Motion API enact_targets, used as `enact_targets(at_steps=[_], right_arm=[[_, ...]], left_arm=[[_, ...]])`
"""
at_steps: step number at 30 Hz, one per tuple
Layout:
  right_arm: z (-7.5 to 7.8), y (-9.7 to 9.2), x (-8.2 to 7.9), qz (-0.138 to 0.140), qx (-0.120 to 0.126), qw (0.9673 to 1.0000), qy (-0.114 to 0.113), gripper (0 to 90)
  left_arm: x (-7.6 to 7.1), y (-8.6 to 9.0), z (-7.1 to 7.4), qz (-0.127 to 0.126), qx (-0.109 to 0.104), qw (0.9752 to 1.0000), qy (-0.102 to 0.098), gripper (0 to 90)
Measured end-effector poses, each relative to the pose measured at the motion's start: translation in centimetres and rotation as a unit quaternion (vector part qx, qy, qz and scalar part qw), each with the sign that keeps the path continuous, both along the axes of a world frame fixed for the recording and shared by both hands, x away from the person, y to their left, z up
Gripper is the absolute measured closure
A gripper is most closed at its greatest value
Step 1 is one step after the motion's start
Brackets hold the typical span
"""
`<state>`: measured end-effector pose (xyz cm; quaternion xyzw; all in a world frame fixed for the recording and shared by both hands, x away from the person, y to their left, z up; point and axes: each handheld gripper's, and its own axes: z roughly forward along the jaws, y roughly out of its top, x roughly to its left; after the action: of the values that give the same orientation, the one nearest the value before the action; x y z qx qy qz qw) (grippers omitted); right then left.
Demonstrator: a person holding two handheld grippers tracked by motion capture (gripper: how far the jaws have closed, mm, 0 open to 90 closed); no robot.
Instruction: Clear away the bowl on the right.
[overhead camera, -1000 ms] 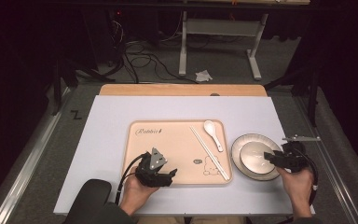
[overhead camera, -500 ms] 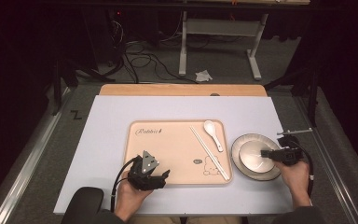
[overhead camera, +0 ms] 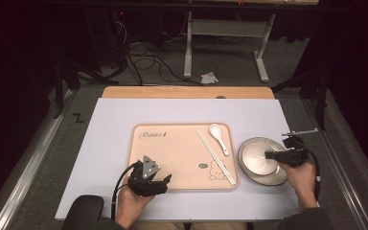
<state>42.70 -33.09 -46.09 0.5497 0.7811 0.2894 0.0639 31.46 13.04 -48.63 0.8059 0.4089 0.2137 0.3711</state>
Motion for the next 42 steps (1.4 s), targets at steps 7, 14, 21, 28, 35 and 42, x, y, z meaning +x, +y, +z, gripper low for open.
enact_targets(at_steps=[7, 14, 21, 28, 35, 42], right_arm=[[0.2, 0.0, -0.3, -0.003, -0.003, 0.9999, -0.011, 84.1], [0.8, -0.2, -1.1, -0.005, 0.009, 0.9996, -0.025, 84.1], [1.6, -0.2, -2.6, -0.006, 0.016, 0.9992, -0.037, 84.1], [2.0, 0.1, -4.1, -0.003, 0.022, 0.9988, -0.043, 84.1], [2.3, 1.1, -5.4, 0.011, 0.016, 0.9988, -0.046, 84.1], [2.7, 2.5, -6.1, 0.032, 0.024, 0.9982, -0.044, 84.1]], left_arm=[[0.2, -0.1, 0.0, -0.003, -0.001, 1.0000, 0.000, 27.9], [0.6, -0.4, 0.0, -0.009, -0.003, 0.9999, 0.001, 28.1], [1.1, -1.2, -0.2, -0.027, -0.001, 0.9996, 0.009, 28.0], [1.8, -1.9, -0.2, -0.045, -0.005, 0.9989, 0.011, 28.0], [2.4, -2.6, -0.2, -0.059, -0.006, 0.9982, 0.013, 28.1], [2.5, -2.7, -0.1, -0.061, -0.010, 0.9980, 0.011, 28.1]])
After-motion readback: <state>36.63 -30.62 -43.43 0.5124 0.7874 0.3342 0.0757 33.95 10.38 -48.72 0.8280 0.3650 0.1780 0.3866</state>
